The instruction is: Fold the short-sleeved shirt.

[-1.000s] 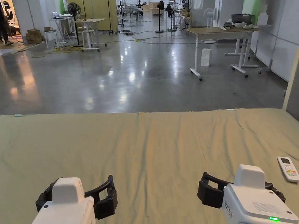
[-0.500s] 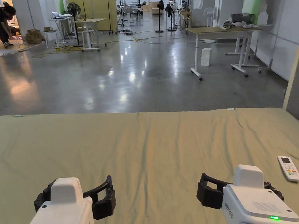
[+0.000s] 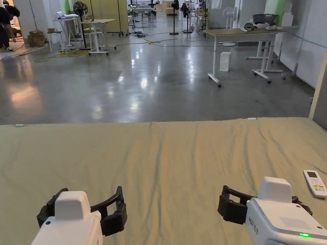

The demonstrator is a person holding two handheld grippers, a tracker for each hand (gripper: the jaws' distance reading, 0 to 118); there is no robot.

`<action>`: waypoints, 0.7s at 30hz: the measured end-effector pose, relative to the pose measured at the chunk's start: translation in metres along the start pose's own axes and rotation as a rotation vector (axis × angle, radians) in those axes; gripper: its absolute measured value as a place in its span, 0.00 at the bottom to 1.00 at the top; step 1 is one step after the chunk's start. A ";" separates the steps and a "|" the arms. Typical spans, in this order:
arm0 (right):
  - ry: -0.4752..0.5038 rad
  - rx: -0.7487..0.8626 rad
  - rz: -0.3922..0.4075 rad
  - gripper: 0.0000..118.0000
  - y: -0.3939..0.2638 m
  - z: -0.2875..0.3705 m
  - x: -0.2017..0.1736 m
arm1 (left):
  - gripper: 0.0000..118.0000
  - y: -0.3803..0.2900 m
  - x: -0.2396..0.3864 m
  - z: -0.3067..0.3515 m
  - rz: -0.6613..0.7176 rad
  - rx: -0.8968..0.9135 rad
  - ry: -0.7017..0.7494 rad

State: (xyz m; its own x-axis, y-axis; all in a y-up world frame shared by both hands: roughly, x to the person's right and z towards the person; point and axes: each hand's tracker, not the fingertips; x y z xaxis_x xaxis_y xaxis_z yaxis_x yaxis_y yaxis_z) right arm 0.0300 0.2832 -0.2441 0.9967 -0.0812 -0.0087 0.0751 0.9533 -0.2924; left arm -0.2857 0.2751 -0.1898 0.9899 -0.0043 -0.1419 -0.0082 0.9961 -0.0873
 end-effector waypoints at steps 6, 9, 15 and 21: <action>-0.010 0.096 0.056 1.00 -0.005 0.004 -0.001 | 0.89 -0.002 0.001 -0.002 -0.003 0.023 0.014; -0.017 0.104 0.070 1.00 -0.004 0.005 -0.002 | 0.89 -0.002 0.003 -0.002 -0.010 0.013 0.003; 0.004 0.101 0.023 1.00 -0.004 0.008 0.004 | 0.89 -0.003 0.003 -0.002 -0.023 0.013 -0.018; -0.018 0.108 0.067 1.00 -0.011 0.000 0.004 | 0.89 -0.005 0.002 -0.003 -0.036 0.009 -0.017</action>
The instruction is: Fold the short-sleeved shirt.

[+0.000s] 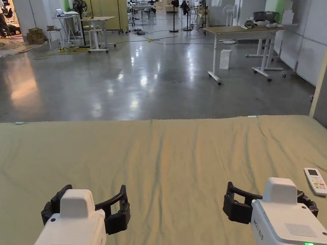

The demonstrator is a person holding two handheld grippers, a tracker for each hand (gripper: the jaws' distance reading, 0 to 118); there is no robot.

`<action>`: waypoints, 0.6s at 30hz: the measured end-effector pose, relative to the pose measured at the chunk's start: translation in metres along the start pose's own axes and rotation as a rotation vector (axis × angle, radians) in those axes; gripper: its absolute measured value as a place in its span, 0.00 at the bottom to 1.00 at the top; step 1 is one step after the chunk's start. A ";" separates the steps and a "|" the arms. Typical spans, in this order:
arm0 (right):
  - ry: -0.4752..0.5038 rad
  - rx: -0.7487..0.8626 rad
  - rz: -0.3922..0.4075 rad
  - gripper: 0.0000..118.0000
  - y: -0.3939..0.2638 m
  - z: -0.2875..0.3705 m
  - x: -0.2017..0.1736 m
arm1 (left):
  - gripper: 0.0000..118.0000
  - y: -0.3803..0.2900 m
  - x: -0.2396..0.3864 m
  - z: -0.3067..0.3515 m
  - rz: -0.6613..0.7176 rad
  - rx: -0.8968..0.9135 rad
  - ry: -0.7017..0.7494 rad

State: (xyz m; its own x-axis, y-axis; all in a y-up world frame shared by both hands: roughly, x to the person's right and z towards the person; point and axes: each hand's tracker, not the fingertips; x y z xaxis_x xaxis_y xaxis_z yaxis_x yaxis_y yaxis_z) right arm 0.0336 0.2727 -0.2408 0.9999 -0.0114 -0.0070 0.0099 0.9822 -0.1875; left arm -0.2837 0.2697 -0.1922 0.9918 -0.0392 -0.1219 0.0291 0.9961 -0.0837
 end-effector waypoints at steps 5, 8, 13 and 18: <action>0.003 0.009 0.015 1.00 -0.001 0.001 0.000 | 0.89 0.000 -0.003 0.000 0.005 -0.016 0.011; 0.010 0.014 0.013 1.00 0.000 0.000 -0.001 | 0.89 -0.003 -0.006 -0.002 0.009 -0.018 0.017; 0.029 0.030 0.013 1.00 0.002 -0.001 -0.003 | 0.89 -0.002 -0.006 -0.004 0.005 -0.024 0.017; 0.041 0.038 0.011 1.00 0.005 -0.004 -0.006 | 0.89 -0.002 -0.007 -0.007 -0.005 -0.023 0.014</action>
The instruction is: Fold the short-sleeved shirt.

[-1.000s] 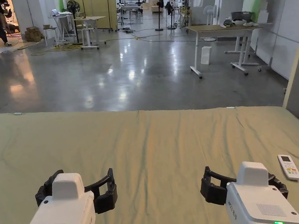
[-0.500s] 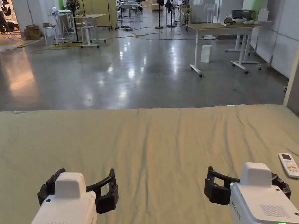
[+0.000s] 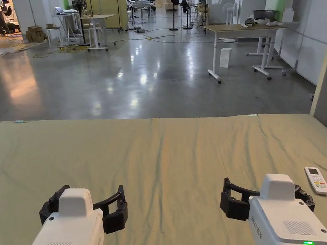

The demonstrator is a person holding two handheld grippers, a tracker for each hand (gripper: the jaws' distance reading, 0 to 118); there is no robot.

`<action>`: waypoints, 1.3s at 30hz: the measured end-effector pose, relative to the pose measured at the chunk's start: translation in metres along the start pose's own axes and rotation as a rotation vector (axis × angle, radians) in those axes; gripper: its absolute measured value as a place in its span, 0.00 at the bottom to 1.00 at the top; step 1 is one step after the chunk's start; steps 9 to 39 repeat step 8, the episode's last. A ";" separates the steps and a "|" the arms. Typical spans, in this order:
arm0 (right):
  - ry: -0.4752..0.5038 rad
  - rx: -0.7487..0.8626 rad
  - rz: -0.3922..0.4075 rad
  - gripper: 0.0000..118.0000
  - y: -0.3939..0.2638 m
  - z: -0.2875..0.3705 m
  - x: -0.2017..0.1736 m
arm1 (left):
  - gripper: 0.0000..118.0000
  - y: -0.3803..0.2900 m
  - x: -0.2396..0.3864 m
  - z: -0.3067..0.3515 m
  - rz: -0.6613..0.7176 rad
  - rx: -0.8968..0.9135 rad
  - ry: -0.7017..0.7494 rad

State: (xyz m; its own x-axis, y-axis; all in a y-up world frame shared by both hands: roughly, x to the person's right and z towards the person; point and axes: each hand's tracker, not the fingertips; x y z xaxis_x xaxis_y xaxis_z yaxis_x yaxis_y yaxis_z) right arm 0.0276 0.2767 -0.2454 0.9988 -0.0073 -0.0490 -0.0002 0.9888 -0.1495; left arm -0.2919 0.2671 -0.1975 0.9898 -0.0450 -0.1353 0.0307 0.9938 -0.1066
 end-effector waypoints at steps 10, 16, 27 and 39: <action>0.004 -0.002 -0.010 1.00 0.002 0.002 0.000 | 0.89 0.000 0.000 -0.001 0.002 0.004 -0.002; 0.004 -0.002 -0.010 1.00 0.002 0.002 0.000 | 0.89 0.000 0.000 -0.001 0.002 0.004 -0.002; 0.004 -0.002 -0.010 1.00 0.002 0.002 0.000 | 0.89 0.000 0.000 -0.001 0.002 0.004 -0.002; 0.004 -0.002 -0.010 1.00 0.002 0.002 0.000 | 0.89 0.000 0.000 -0.001 0.002 0.004 -0.002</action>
